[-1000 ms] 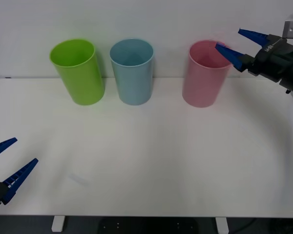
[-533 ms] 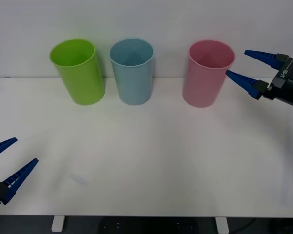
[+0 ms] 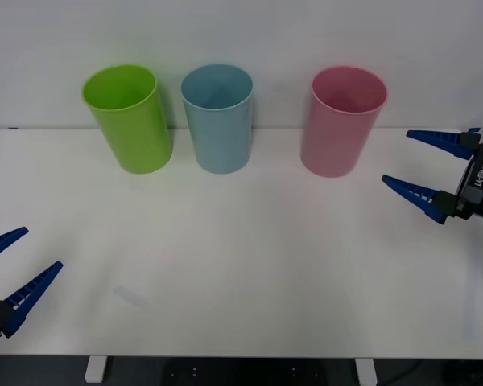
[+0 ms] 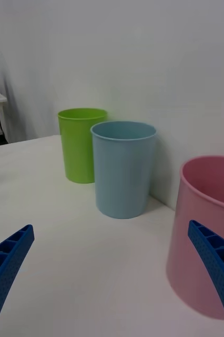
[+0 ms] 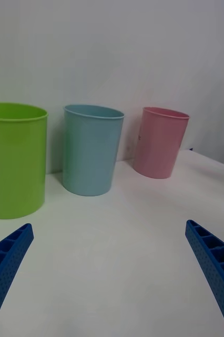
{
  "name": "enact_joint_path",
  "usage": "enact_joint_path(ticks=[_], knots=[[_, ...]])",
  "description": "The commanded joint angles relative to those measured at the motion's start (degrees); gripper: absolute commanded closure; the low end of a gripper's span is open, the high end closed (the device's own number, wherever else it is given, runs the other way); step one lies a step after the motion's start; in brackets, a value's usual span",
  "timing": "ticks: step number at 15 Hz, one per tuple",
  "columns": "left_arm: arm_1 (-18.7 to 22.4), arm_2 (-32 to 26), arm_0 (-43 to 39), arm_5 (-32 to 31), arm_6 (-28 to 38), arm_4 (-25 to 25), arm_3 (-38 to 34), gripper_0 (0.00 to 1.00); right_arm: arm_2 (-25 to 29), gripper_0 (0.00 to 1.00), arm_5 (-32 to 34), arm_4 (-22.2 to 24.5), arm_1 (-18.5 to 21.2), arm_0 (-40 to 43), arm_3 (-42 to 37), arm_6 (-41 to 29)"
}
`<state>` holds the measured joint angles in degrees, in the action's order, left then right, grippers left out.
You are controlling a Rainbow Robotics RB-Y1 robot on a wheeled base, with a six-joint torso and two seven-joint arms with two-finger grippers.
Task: Grasp the object on the table and drop it into the matching bin: aluminum can to the light blue bin, PET bottle to the pink bin.
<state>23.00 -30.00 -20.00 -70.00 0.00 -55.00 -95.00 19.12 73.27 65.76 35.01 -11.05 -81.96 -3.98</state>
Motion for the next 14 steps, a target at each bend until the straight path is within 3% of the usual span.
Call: enact_joint_path(ticks=[1,7,14], knots=[[0.0,0.0,0.0,0.0,0.0,0.0,0.0,0.00,1.0,0.00,2.8,-0.2,0.1,3.0,0.0,1.5],[0.0,0.0,0.0,0.0,0.0,0.0,0.0,0.00,2.9,0.00,5.3,-2.5,0.1,11.1,-2.8,7.9],[0.0,0.0,0.0,0.0,0.0,0.0,0.0,0.00,3.6,0.00,4.4,-5.8,0.1,21.9,-9.2,8.4]])
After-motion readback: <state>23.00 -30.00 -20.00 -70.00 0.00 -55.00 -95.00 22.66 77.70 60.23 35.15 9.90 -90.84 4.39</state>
